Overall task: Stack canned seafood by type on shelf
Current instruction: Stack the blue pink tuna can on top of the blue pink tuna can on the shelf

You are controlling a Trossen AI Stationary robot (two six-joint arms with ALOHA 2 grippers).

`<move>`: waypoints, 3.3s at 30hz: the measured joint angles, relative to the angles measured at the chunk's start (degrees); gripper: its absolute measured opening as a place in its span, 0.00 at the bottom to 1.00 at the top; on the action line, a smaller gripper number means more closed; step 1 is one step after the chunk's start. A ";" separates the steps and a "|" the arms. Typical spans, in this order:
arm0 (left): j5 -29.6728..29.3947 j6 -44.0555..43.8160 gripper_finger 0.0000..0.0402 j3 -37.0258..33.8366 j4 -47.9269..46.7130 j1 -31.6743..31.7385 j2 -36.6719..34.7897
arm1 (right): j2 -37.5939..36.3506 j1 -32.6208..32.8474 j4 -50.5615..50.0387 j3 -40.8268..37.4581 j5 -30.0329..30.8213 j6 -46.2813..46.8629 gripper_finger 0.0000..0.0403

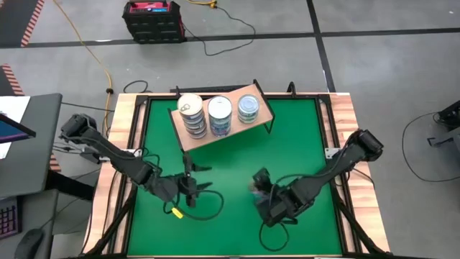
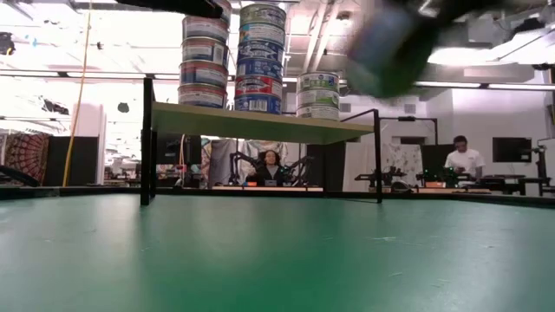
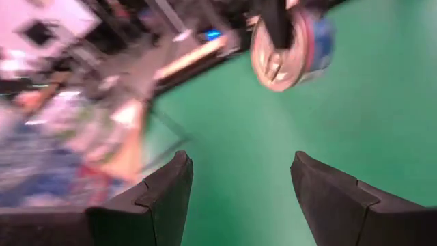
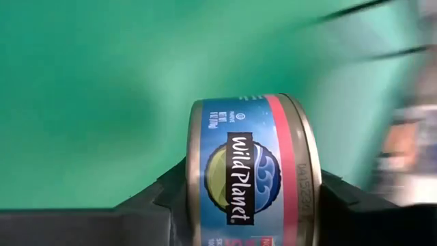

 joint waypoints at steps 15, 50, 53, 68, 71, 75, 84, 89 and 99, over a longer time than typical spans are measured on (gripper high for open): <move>-11.62 2.69 0.59 2.82 -8.47 -9.44 -21.11 | 0.57 -12.75 53.91 11.10 4.35 -54.53 0.56; -24.47 13.05 0.59 2.80 -8.54 -5.71 -32.44 | 13.05 -32.39 56.89 31.72 -5.33 -59.06 0.56; -24.49 18.22 0.59 2.80 -5.73 -5.71 -32.44 | 12.87 -33.26 55.99 31.77 -4.79 -58.37 0.56; -23.81 19.78 0.59 2.80 -3.06 -5.71 -32.37 | 12.94 -34.21 51.06 31.73 -5.82 -52.93 0.65; -23.79 19.88 0.59 2.80 -3.06 -5.71 -32.39 | 12.96 -34.09 50.53 31.73 -6.14 -52.34 0.69; -22.42 18.39 0.59 2.80 -3.11 -5.71 -32.39 | 12.96 -33.58 51.01 31.73 -7.46 -50.52 0.74; -16.07 16.05 0.59 2.80 -3.11 -5.73 -32.39 | 12.96 -33.35 50.35 31.73 -10.05 -46.08 0.82; -16.23 16.07 0.59 2.80 -3.11 -5.73 -32.39 | 12.96 -33.90 50.31 31.73 -11.27 -44.33 0.82; -16.34 16.02 0.59 2.82 -3.13 -5.73 -32.39 | 12.96 -34.13 50.99 31.73 -14.54 -41.84 0.82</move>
